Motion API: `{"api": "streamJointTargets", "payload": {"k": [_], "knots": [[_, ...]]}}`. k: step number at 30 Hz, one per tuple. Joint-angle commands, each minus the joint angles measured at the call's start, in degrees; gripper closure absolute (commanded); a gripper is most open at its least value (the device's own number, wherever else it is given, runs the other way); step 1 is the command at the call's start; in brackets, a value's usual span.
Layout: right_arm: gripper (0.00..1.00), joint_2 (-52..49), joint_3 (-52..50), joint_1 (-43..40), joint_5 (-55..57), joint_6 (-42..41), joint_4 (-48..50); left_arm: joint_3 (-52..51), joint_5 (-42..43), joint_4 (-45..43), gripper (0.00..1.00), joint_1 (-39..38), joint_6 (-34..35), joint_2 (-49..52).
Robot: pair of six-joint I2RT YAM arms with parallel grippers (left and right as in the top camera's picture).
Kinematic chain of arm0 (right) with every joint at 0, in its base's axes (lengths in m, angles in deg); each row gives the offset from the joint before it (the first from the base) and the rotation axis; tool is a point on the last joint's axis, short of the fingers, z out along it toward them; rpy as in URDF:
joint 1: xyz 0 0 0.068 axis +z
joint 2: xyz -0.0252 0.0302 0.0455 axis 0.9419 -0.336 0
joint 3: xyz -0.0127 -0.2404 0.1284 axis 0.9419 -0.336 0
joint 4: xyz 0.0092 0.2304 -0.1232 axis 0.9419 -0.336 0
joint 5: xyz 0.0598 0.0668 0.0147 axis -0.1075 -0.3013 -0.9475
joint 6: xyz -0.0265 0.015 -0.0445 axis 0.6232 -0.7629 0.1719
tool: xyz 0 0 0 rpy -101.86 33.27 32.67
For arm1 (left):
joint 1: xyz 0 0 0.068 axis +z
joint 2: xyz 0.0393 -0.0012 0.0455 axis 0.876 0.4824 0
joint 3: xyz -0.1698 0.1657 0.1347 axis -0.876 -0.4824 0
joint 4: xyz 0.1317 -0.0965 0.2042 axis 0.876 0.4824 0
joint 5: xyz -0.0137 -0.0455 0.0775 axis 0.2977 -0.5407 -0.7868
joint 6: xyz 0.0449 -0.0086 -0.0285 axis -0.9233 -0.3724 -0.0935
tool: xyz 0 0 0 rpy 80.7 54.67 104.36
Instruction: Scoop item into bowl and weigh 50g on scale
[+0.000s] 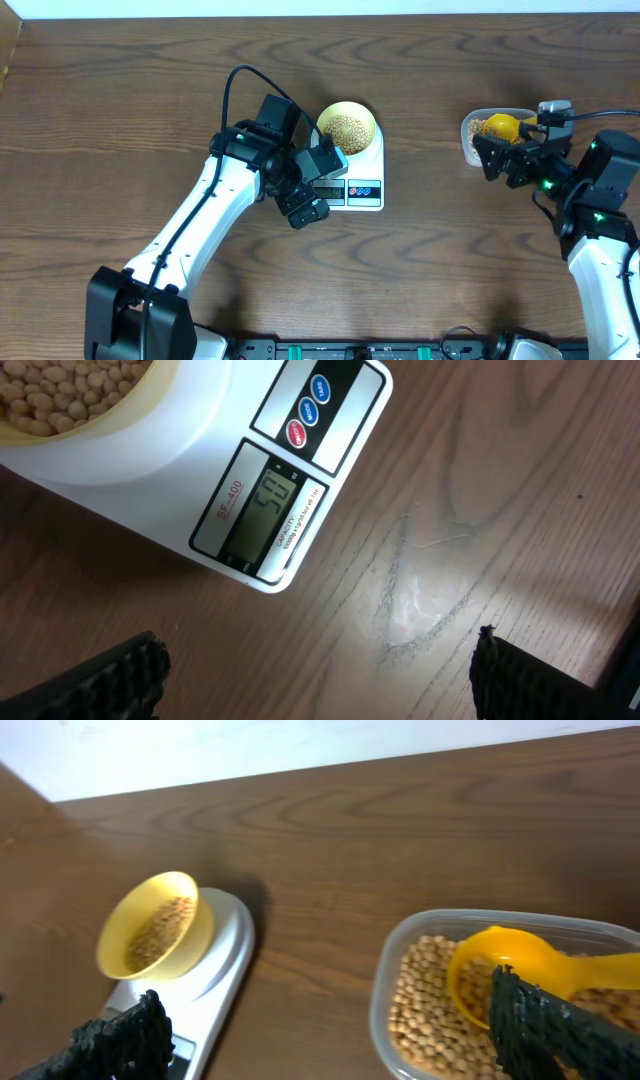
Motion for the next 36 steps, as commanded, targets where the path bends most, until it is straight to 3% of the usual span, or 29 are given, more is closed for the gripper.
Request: {"api": "streamJointTargets", "payload": {"k": [1,5,14,23,28,36], "knots": [[0.01,0.48,0.48,0.02,2.40,0.90,-0.07,-0.13,0.28,0.13,0.02,0.26,-0.35,0.37],[0.01,0.72,-2.93,0.59,5.60,0.94,1.97,-0.13,0.28,0.13,0.02,0.26,-0.35,0.37],[0.01,6.36,-21.92,4.17,10.03,1.86,26.18,-0.13,0.28,0.13,0.02,0.26,-0.35,0.37],[0.01,16.61,-29.46,10.03,12.35,12.15,26.12,-0.13,0.28,0.13,0.02,0.24,-0.37,0.37],[0.01,21.27,-32.50,14.53,20.61,12.04,26.14,-0.13,0.28,0.13,0.02,0.24,-0.35,0.37],[0.01,30.77,-39.69,16.83,21.88,12.04,28.48,-0.13,0.28,0.13,0.02,0.24,-0.37,0.37]]}}
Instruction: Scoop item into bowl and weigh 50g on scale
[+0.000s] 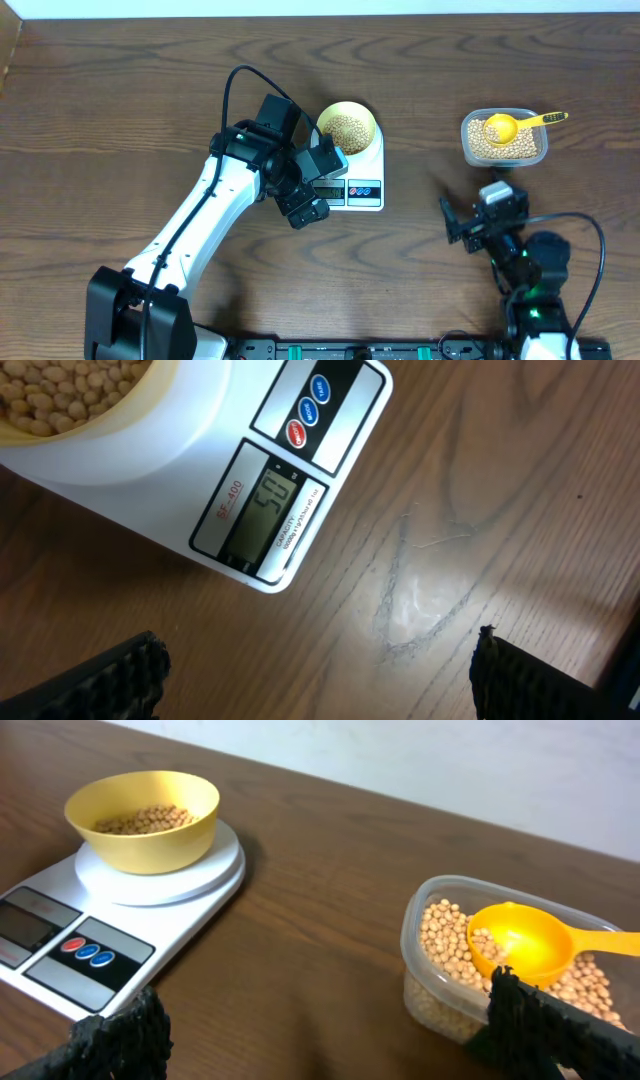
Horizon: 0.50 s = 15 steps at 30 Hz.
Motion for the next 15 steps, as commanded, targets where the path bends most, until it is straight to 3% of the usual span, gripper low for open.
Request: {"api": "streamJointTargets", "payload": {"k": [1,15], "knots": [[0.01,3.21,-2.08,0.83,2.38,0.98,0.50,-0.13,0.31,0.13,0.02,0.24,-0.35,0.37],[0.01,19.21,-1.99,3.67,5.79,0.98,-15.87,-0.13,0.31,0.13,0.02,0.26,-0.37,0.37]]}}
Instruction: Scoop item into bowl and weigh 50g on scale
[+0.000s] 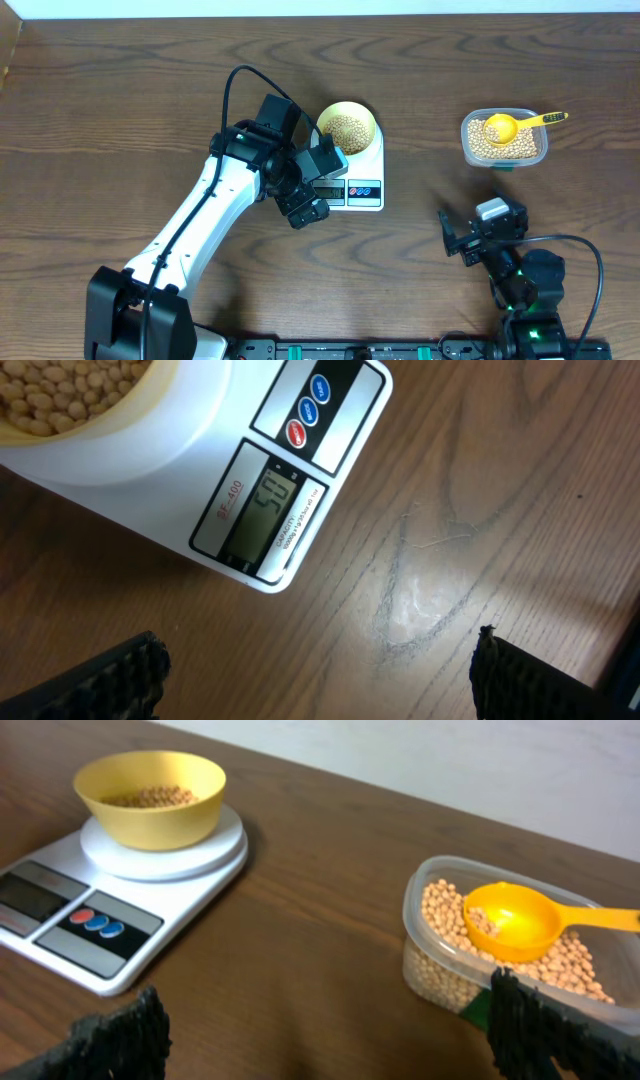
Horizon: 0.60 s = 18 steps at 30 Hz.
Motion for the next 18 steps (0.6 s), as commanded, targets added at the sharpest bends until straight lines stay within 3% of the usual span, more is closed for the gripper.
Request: {"api": "streamJointTargets", "payload": {"k": [1,7,11,18], "knots": [[0.01,5.33,-0.11,0.48,1.29,0.70,-3.10,-0.13,0.31,0.15,0.02,0.24,-0.37,0.37],[0.01,17.97,-0.11,0.48,1.64,0.68,-13.03,-0.13,0.31,0.15,0.02,0.26,-0.35,0.37],[0.01,23.93,-0.11,0.48,2.14,0.70,-12.87,-0.13,0.31,0.15,0.02,0.26,-0.37,0.37],[0.01,24.33,-0.11,0.48,2.10,0.68,-12.85,-0.13,0.31,0.15,0.02,0.26,-0.37,0.37]]}}
